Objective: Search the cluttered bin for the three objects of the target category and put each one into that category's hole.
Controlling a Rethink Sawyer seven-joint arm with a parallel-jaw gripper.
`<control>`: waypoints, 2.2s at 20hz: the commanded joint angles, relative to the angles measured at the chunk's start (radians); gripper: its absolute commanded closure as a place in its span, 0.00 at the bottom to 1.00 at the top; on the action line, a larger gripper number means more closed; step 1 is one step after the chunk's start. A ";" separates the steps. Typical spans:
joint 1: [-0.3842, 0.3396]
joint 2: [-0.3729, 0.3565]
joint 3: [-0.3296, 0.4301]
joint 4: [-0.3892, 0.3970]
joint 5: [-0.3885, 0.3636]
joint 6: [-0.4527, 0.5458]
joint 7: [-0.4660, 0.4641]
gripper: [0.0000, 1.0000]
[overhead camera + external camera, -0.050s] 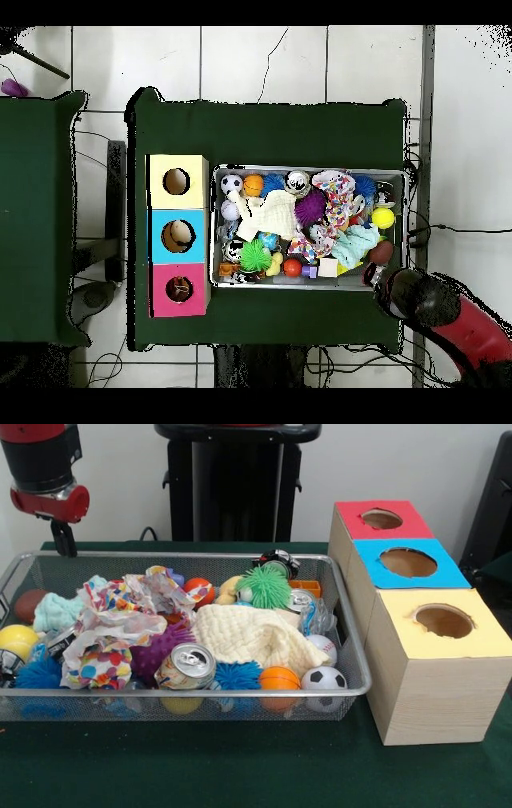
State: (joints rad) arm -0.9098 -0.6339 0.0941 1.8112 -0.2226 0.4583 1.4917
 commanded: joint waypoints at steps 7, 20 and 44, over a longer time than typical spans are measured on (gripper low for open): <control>-0.003 0.078 0.105 -0.141 -0.018 0.075 -0.027 1.00; -0.036 0.139 0.133 -0.165 -0.035 0.053 -0.056 1.00; -0.085 0.234 0.183 -0.219 -0.097 0.019 -0.087 1.00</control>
State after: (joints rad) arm -0.9792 -0.4608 0.1979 1.6485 -0.2426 0.4587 1.4917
